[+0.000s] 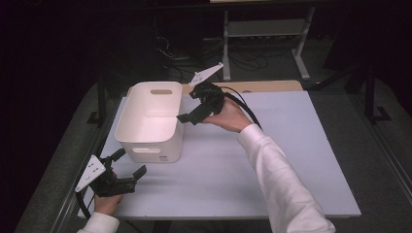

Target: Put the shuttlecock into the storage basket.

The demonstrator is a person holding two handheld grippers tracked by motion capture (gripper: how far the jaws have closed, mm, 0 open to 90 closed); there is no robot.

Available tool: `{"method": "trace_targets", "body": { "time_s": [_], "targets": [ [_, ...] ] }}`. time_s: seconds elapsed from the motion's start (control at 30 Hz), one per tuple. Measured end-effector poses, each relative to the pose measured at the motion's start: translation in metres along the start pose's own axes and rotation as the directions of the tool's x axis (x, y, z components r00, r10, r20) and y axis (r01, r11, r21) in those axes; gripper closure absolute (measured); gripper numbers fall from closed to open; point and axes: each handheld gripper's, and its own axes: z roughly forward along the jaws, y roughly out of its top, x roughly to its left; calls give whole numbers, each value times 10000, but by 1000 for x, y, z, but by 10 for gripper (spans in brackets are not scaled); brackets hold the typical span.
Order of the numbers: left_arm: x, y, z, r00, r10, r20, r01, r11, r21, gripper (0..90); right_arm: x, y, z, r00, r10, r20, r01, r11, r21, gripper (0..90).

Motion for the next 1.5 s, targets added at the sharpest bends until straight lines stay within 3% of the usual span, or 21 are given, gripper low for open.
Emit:
{"method": "trace_targets", "body": {
  "time_s": [0.17,0.27,0.8,0.93,1.03,1.1,1.5],
  "targets": [
    [0,0,0,9998,-198,0,197,9997,-134,0,-2,-8,-8,9999,53,133,-52,10000,-70,0],
    [1,0,0,10000,-2,-3,2,10000,-3,0,-3,-12,-12,9998,79,191,-75,9998,-167,0],
    [0,0,1,9999,-103,5,103,9999,-85,0,-5,-35,-32,9976,409,566,-383,9982,-463,0],
    [1,1,0,10000,65,-32,-64,9998,189,0,-5,-43,-35,9965,538,644,-507,9975,-494,0],
    [1,0,1,10000,53,-27,-52,9999,99,0,-5,-48,-38,9960,584,681,-554,9974,-458,0],
    [1,0,1,10000,43,-3,-43,10000,53,0,-3,-51,-40,9938,916,631,-879,9944,-585,0],
    [0,0,1,10000,0,-37,0,9999,115,0,-3,-69,-51,9917,1038,756,-990,9930,-640,0]
  ]
}}
